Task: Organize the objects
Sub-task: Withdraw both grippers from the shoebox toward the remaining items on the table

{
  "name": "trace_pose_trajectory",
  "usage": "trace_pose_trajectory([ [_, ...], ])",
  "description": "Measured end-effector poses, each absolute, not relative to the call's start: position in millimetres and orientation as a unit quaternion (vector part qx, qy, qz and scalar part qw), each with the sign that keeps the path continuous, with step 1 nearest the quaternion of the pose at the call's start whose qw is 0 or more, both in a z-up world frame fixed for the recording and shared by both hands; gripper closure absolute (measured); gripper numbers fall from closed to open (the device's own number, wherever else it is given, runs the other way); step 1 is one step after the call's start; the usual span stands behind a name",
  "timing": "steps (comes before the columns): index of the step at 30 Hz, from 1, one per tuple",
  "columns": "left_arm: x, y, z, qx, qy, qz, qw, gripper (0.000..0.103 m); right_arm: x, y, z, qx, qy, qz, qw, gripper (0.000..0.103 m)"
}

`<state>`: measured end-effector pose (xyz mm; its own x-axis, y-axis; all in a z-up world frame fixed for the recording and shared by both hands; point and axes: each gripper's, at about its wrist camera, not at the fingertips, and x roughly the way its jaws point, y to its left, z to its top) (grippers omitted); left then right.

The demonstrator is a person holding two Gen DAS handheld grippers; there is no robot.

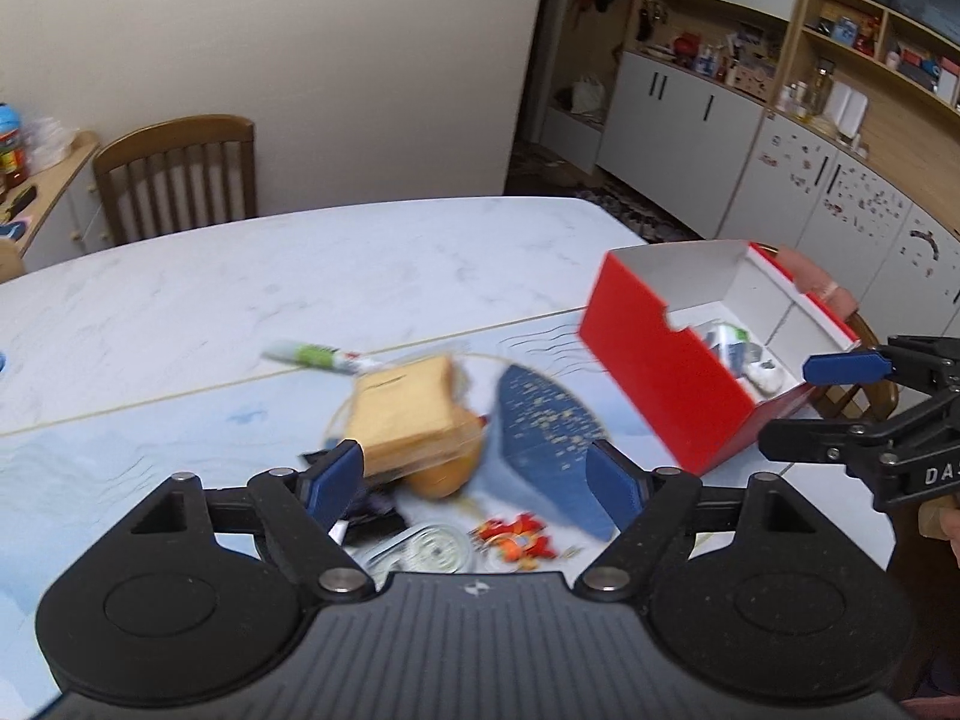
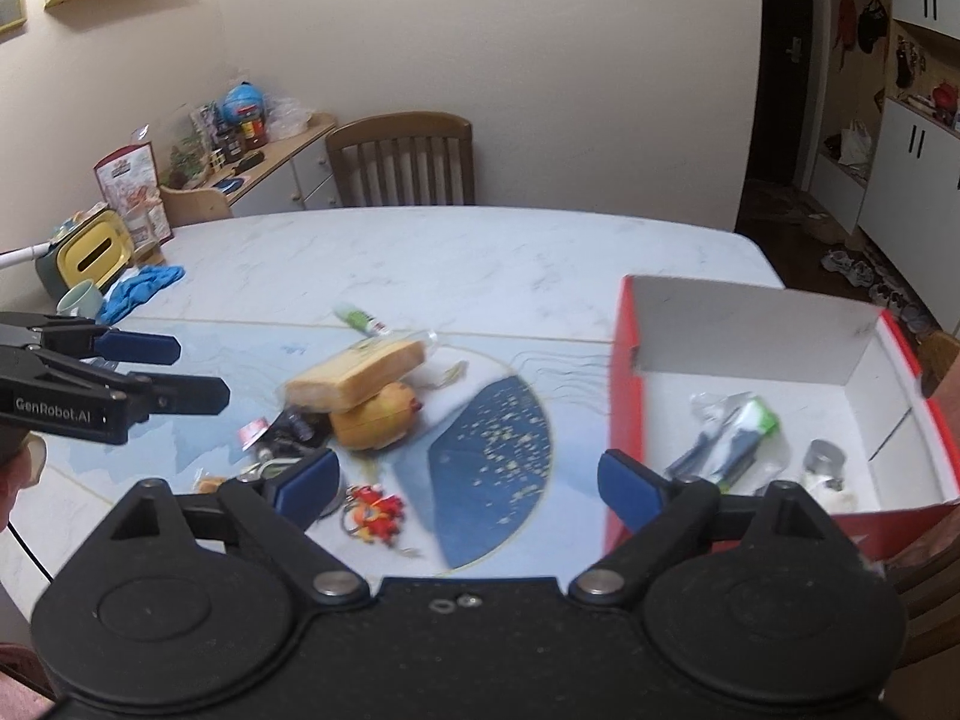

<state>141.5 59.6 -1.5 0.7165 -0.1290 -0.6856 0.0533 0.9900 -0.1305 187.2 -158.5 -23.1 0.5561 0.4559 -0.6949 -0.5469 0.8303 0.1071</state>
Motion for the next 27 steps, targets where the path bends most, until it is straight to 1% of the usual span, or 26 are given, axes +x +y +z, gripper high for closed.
trace_pose_trajectory([
  [3,132.2,74.4,-9.1,-0.050,0.374,-0.040,0.925,0.021,180.5,-148.6,-26.9,-0.062,0.377,0.288,0.878,0.007],
  [7,120.3,90.9,-21.4,-0.044,0.380,-0.038,0.923,0.006,174.4,-135.7,-31.9,-0.065,0.381,0.292,0.875,0.007],
  [9,113.4,97.6,-27.7,-0.039,0.378,-0.043,0.924,0.002,171.6,-129.0,-35.6,-0.069,0.383,0.291,0.874,0.007],
  [15,97.5,110.1,-48.9,-0.013,0.368,-0.043,0.929,0.000,167.6,-111.9,-51.5,-0.076,0.395,0.290,0.869,0.007],
  [22,95.5,125.1,-80.4,-0.020,0.402,-0.061,0.913,0.000,169.8,-94.0,-78.9,-0.089,0.413,0.284,0.861,0.007],
  [27,98.9,128.3,-104.3,-0.002,0.417,-0.066,0.906,0.000,174.9,-81.9,-98.0,-0.093,0.428,0.283,0.853,0.007],
])
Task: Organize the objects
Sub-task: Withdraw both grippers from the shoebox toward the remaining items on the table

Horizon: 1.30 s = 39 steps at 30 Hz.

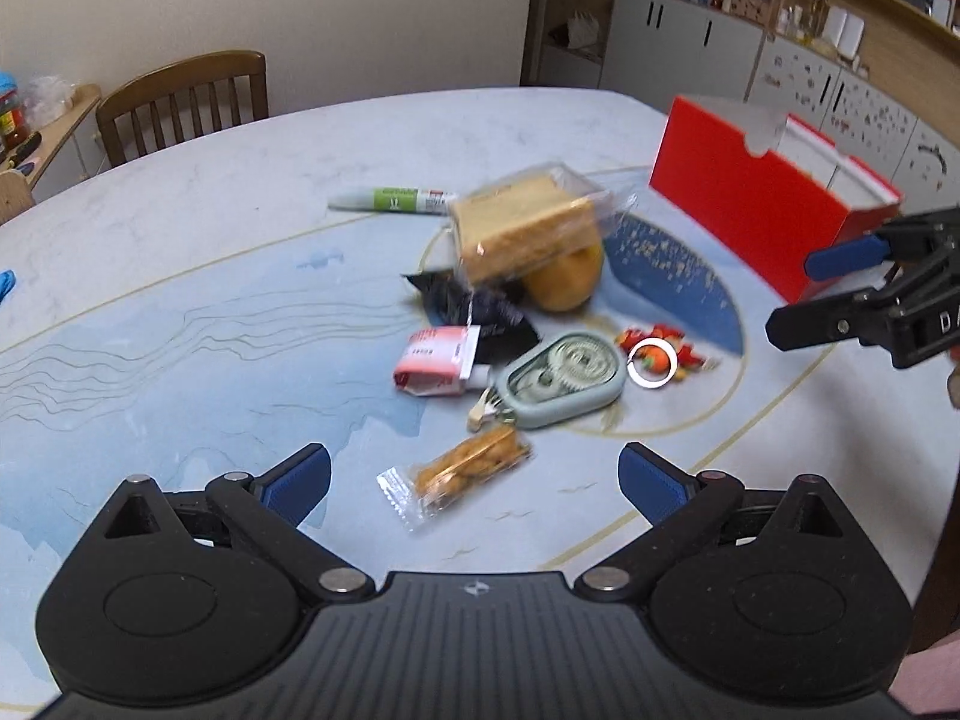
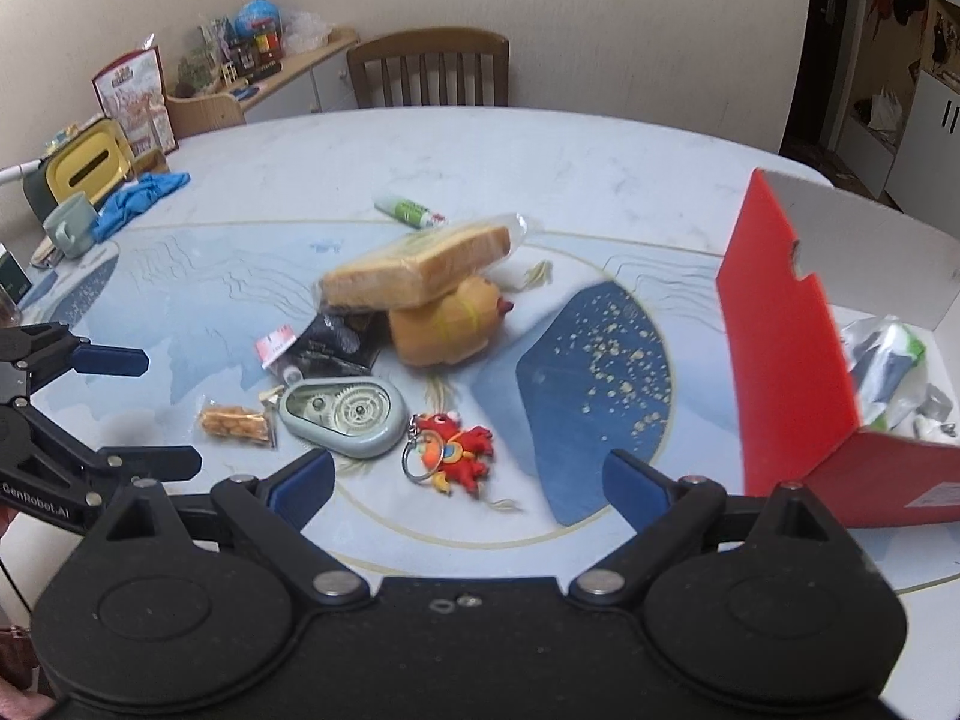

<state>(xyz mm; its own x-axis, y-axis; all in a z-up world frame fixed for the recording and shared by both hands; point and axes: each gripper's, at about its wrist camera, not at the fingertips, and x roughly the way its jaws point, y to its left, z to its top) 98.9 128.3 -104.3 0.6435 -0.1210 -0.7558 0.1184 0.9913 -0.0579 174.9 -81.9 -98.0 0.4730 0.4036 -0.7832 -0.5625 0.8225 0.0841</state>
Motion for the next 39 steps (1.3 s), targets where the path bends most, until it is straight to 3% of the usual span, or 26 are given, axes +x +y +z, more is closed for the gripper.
trace_pose_trajectory([
  [7,110.1,129.1,-124.4,0.027,0.419,-0.063,0.906,0.000,186.1,-63.2,-122.7,-0.120,0.437,0.280,0.846,0.007],
  [28,124.4,134.1,-152.4,0.031,0.422,-0.069,0.904,0.002,201.6,-42.5,-158.9,-0.152,0.459,0.271,0.833,0.023],
  [33,123.4,129.2,-150.5,0.039,0.417,-0.077,0.905,0.012,202.1,-38.8,-159.6,-0.152,0.458,0.278,0.831,0.026],
  [39,123.0,122.8,-146.1,0.044,0.413,-0.086,0.905,0.036,201.3,-36.8,-159.1,-0.152,0.456,0.284,0.830,0.030],
])
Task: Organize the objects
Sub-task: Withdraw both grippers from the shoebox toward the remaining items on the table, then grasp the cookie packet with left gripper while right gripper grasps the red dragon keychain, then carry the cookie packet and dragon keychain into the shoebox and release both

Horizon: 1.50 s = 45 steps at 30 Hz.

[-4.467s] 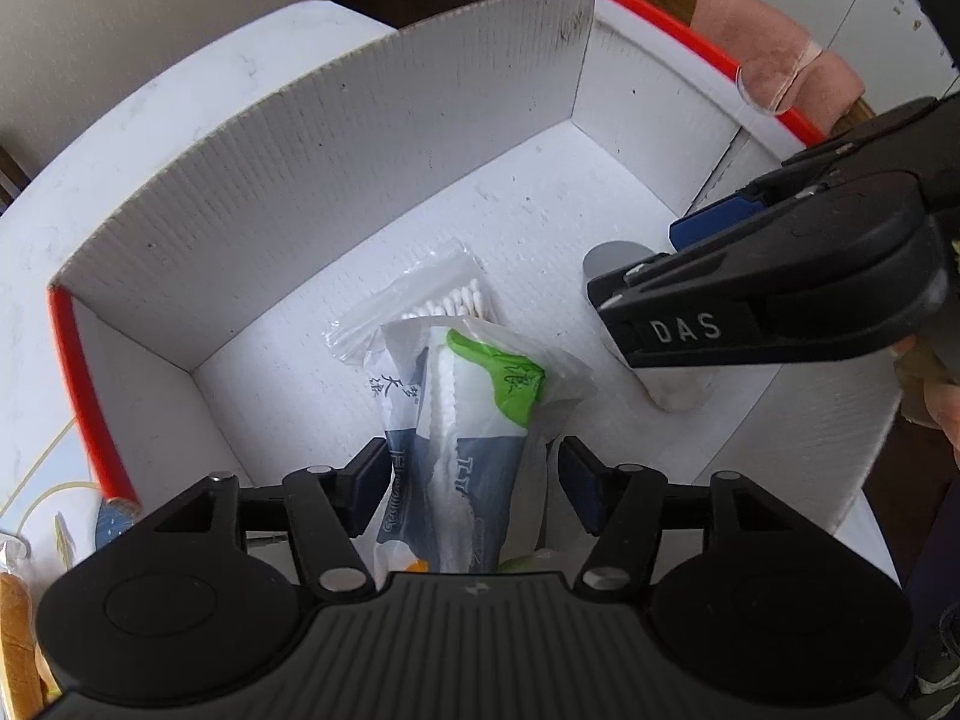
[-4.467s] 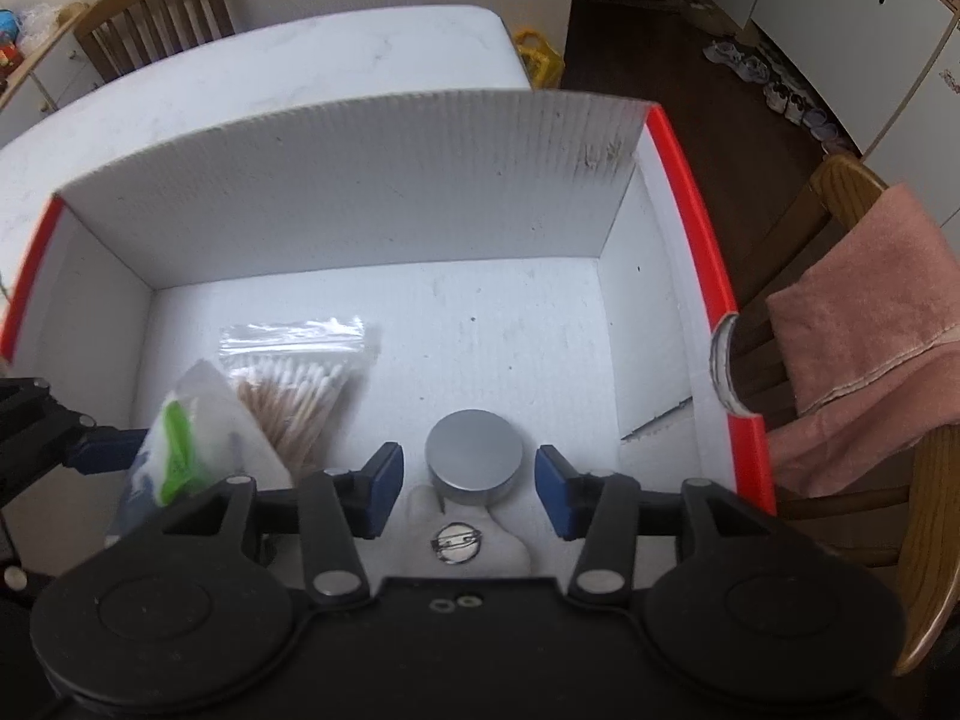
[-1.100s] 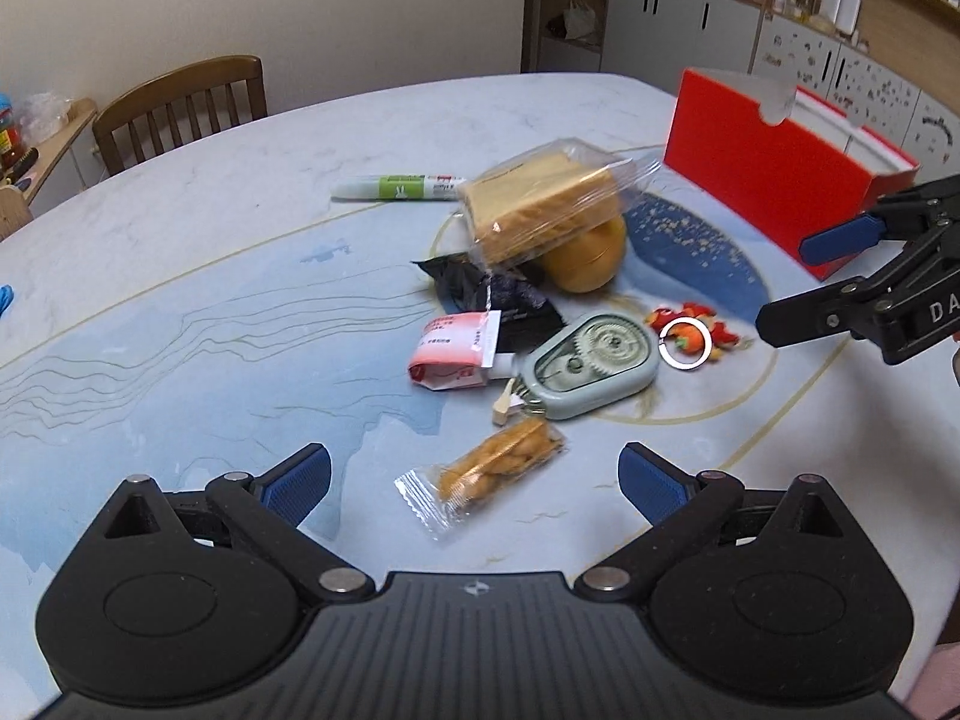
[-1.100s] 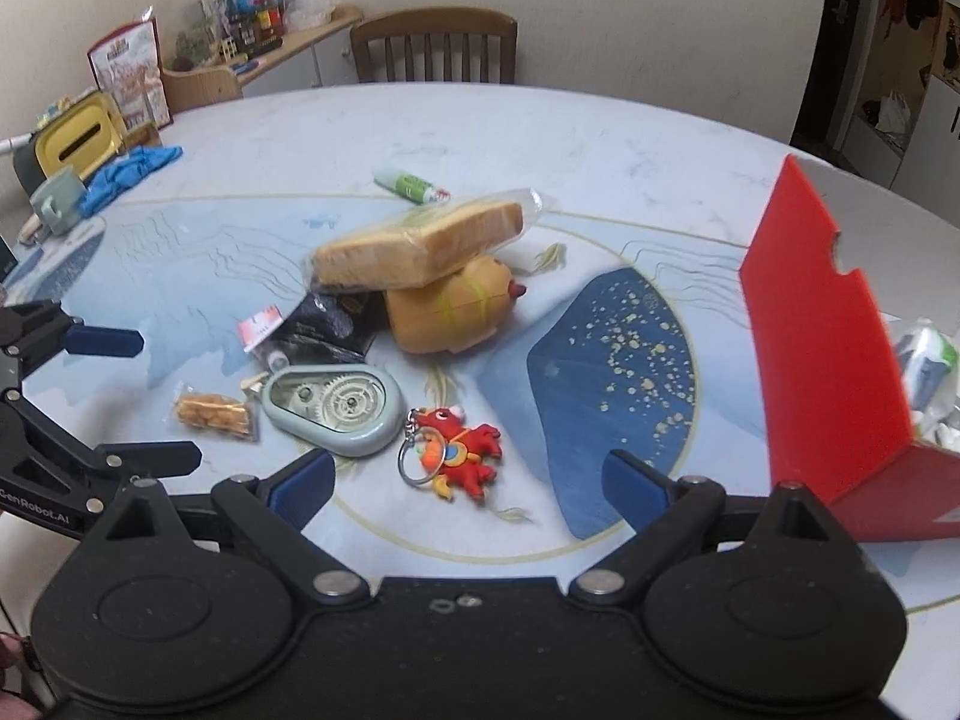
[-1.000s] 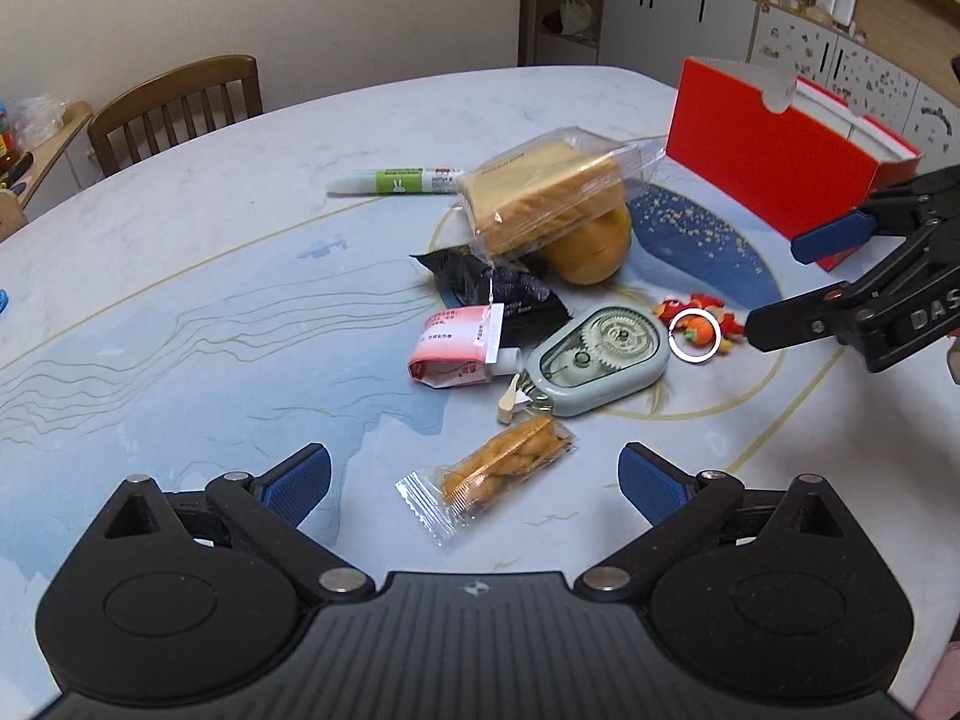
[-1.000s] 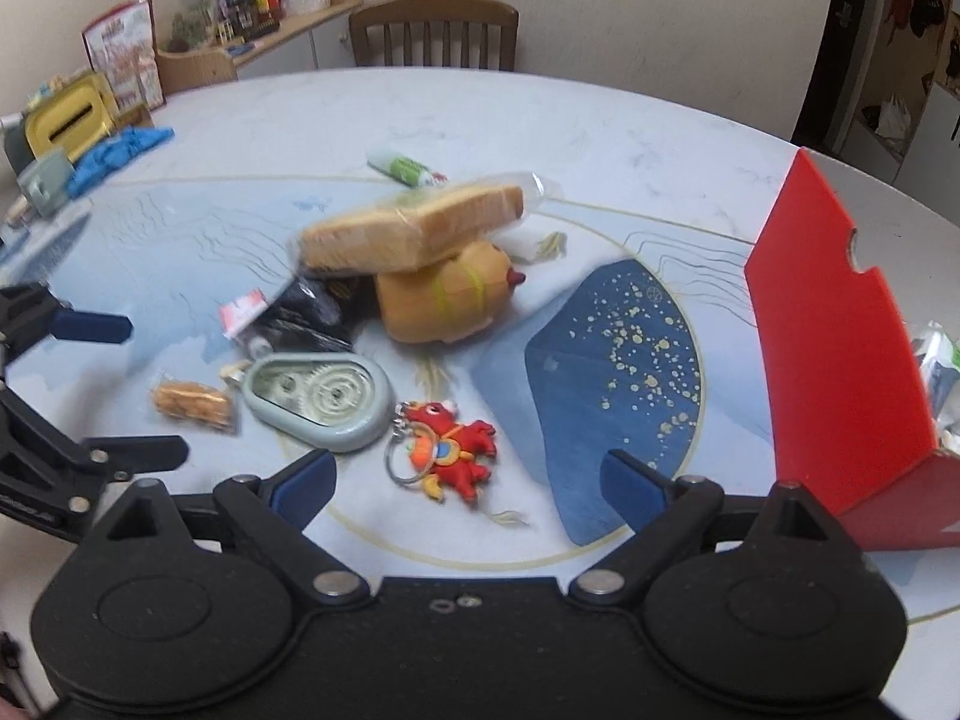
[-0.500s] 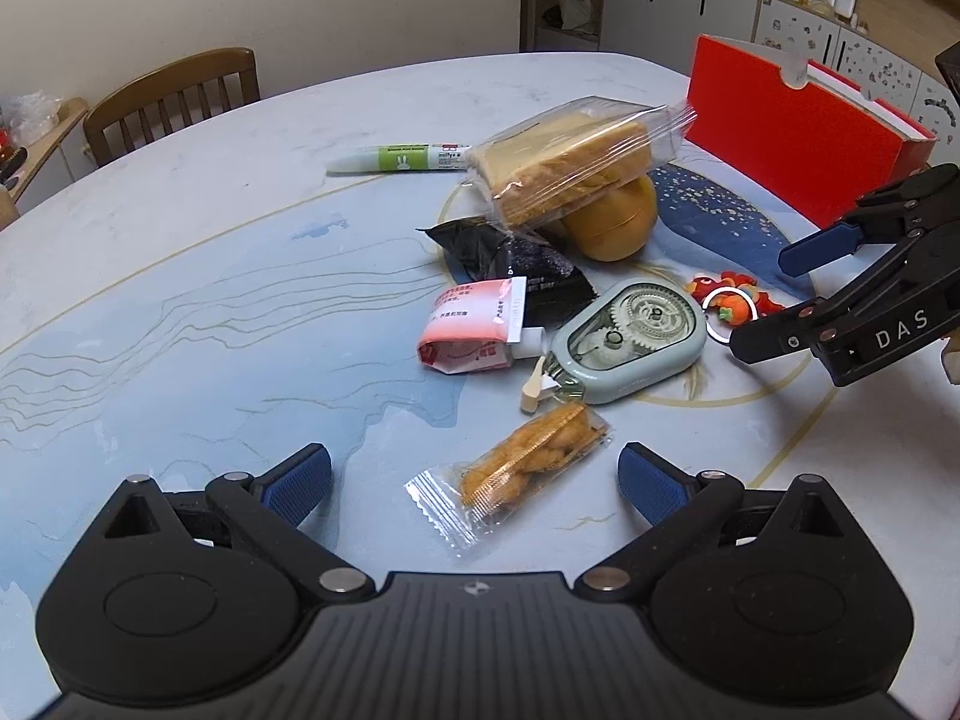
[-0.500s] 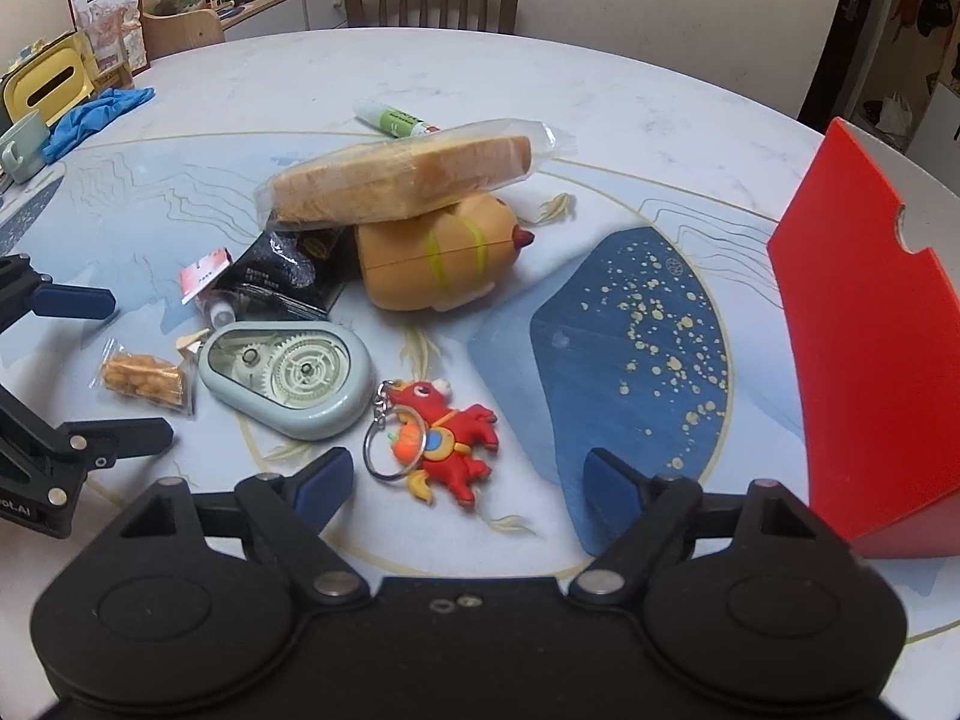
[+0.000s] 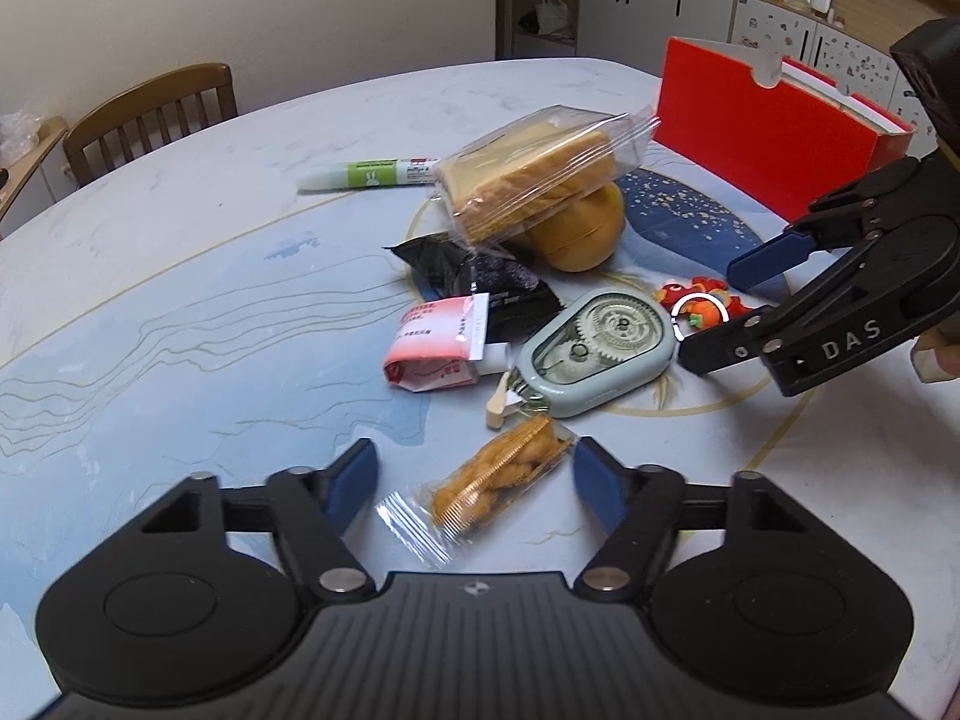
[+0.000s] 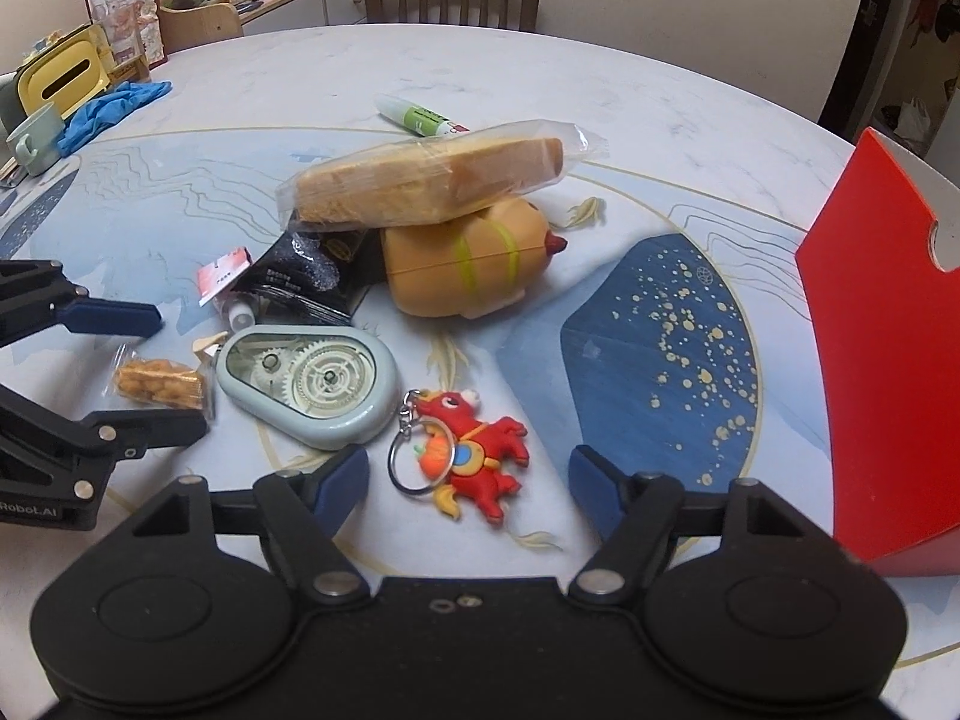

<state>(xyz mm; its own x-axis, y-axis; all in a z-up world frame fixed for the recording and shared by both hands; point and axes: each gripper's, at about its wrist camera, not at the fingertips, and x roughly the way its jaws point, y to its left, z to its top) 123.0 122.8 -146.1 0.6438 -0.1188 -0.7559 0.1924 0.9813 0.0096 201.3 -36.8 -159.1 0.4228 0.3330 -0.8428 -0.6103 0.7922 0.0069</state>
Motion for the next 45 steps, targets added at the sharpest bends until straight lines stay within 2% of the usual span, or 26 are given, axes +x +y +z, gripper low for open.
trace_pose_trajectory([
  [3,120.4,118.2,-144.2,0.051,0.412,-0.092,0.905,0.048,198.3,-36.0,-157.7,-0.155,0.452,0.290,0.830,0.040],
  [8,118.0,108.1,-141.5,0.056,0.415,-0.097,0.903,0.072,193.8,-35.3,-155.1,-0.157,0.444,0.291,0.833,0.064],
  [13,113.5,98.9,-140.5,0.062,0.416,-0.091,0.903,0.082,191.1,-41.7,-154.7,-0.152,0.440,0.287,0.837,0.067],
  [28,101.4,82.6,-121.2,0.011,0.421,-0.058,0.905,0.083,173.9,-82.9,-122.7,-0.096,0.420,0.295,0.853,0.067],
  [45,118.7,14.7,-52.9,0.002,0.384,-0.076,0.920,0.083,175.1,-159.6,-49.1,-0.070,0.380,0.286,0.877,0.067],
])
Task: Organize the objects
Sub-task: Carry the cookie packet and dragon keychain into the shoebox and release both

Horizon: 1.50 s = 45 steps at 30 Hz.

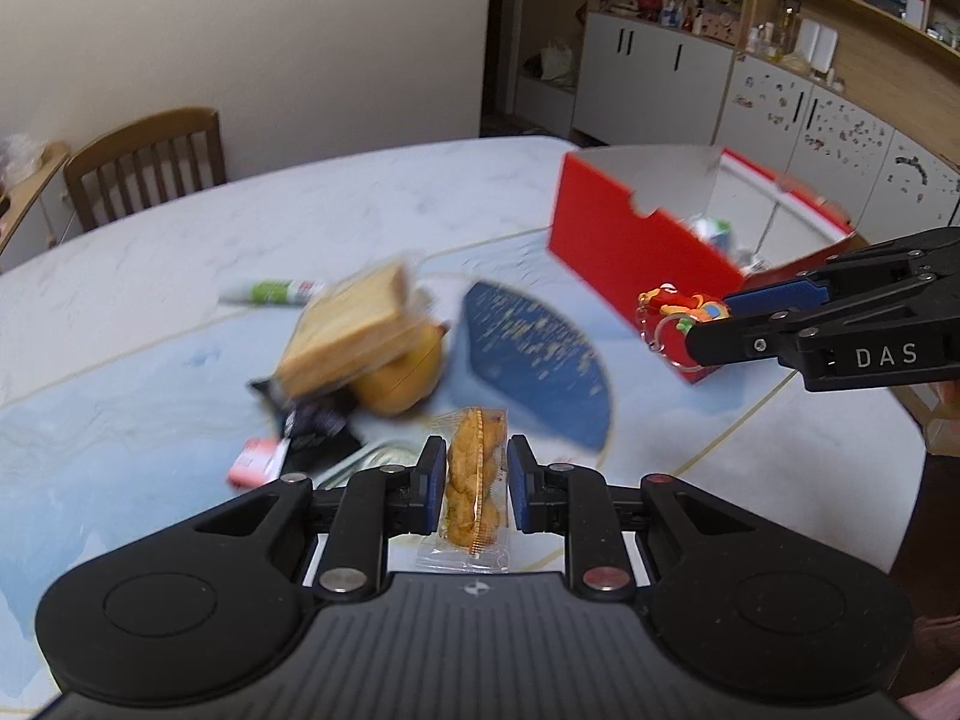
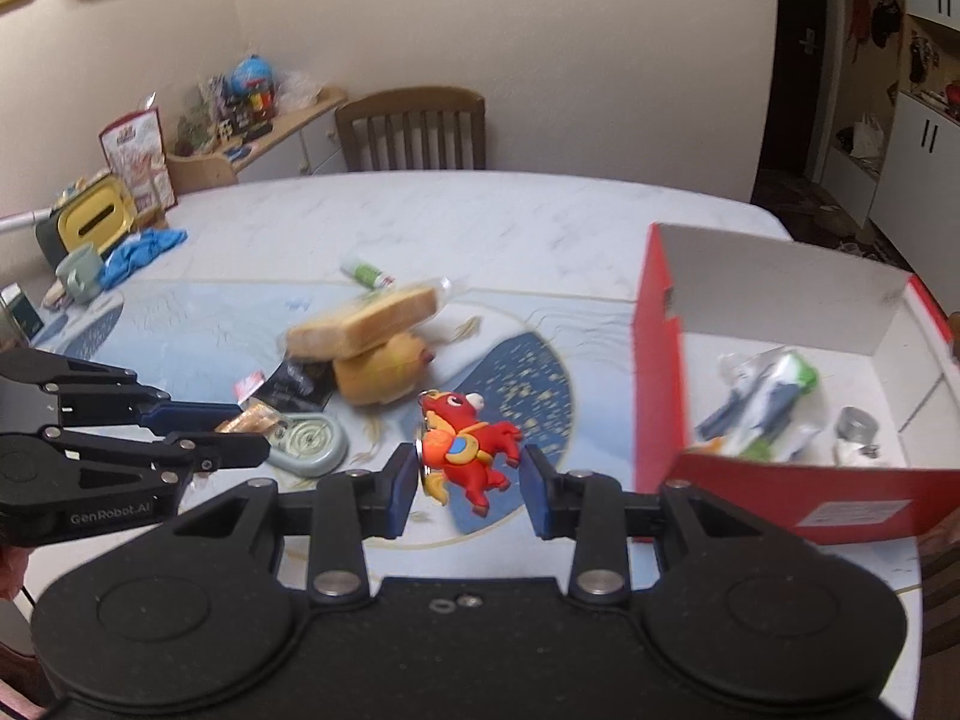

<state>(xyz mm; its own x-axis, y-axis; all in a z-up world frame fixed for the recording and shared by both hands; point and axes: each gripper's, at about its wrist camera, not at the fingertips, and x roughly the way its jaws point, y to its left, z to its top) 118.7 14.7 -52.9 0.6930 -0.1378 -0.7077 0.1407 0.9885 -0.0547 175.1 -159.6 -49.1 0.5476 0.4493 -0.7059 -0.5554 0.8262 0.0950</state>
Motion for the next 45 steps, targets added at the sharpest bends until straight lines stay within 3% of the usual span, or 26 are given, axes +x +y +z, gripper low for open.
trace_pose_trajectory([
  [21,193.6,-108.5,-5.4,0.037,0.351,-0.142,0.925,0.082,223.1,-275.7,-14.6,-0.036,0.351,0.224,0.908,0.067],
  [45,324.9,-203.6,-3.5,0.060,0.377,-0.196,0.903,0.082,304.0,-343.6,-47.1,-0.039,0.394,0.176,0.901,0.067],
])
